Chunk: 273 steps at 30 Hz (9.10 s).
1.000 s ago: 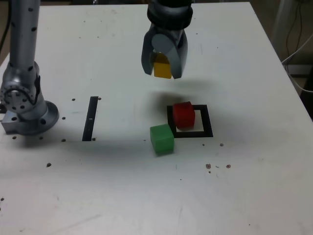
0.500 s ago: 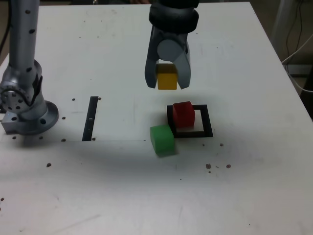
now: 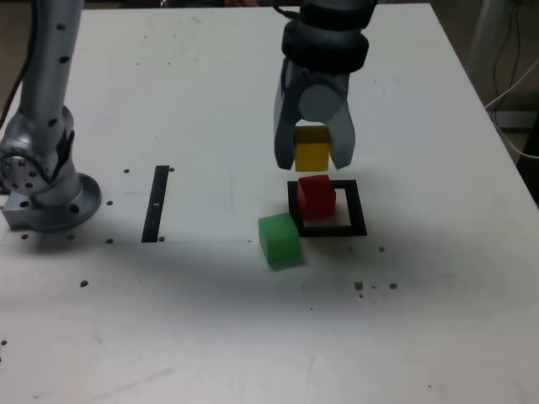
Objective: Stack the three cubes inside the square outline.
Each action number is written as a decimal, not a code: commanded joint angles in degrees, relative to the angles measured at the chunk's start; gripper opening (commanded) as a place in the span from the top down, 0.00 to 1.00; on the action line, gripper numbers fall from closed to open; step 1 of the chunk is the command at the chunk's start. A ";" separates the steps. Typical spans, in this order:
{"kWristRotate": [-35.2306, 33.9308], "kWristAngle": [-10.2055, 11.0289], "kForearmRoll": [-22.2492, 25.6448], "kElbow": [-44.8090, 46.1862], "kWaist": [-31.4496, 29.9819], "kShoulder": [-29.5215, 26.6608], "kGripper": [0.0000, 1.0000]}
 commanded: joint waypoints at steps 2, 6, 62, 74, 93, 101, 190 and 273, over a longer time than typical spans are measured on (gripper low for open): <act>-0.11 0.09 -0.10 -0.15 0.22 0.83 0.65; -0.13 -0.06 -0.47 0.04 0.25 1.95 0.65; -0.72 1.51 -2.24 8.12 -2.11 -4.61 0.01; -9.78 3.69 -1.96 12.04 -11.53 -8.46 0.01; -17.17 1.25 -3.15 13.04 -18.18 -6.35 0.01; -16.67 0.43 -6.30 15.00 -18.21 -3.91 0.02; -11.61 4.40 8.01 5.05 -15.86 -10.22 0.75; 1.92 3.53 8.65 -5.08 -6.34 -1.63 0.01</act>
